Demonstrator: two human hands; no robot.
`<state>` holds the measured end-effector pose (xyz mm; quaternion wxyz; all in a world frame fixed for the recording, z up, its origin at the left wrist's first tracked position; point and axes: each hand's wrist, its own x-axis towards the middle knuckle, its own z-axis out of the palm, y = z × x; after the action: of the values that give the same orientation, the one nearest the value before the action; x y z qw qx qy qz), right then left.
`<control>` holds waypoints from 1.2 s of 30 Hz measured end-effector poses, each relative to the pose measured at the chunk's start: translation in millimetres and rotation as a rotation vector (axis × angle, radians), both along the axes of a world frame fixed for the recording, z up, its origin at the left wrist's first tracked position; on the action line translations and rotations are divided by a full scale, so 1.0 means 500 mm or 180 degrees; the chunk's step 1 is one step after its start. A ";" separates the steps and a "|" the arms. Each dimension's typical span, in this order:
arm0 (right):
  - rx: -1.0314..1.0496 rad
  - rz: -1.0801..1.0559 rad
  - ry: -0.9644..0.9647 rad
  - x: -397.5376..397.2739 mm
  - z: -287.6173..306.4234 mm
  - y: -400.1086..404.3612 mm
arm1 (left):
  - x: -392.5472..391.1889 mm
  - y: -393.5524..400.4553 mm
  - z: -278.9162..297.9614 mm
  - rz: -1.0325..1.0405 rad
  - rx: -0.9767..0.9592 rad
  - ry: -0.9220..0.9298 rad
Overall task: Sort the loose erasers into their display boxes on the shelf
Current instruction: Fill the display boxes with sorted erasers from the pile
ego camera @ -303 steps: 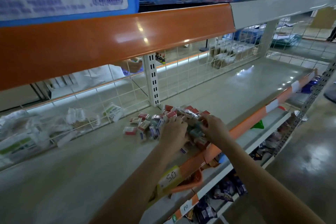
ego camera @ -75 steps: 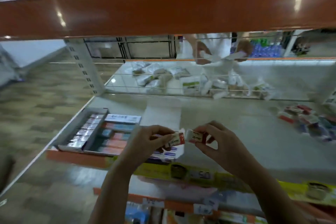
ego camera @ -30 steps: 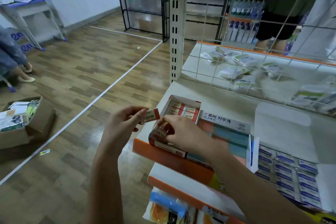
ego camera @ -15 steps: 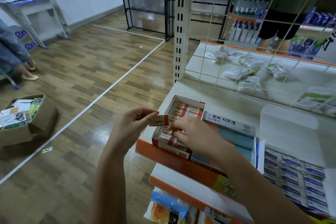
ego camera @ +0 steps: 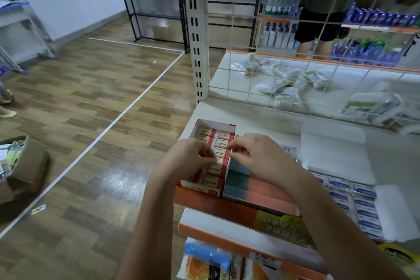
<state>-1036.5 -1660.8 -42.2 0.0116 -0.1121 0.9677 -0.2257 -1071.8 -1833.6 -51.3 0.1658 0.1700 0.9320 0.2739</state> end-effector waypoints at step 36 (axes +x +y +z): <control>0.0989 -0.3264 -0.0188 0.590 0.028 0.916 | 0.353 1.067 0.090 -0.3049 -0.0378 0.1660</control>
<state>-741.6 -1202.7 -28.1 -0.0564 0.3844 0.9195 -0.0596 -895.2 -1300.2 -6.1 0.0448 0.6279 0.7744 0.0635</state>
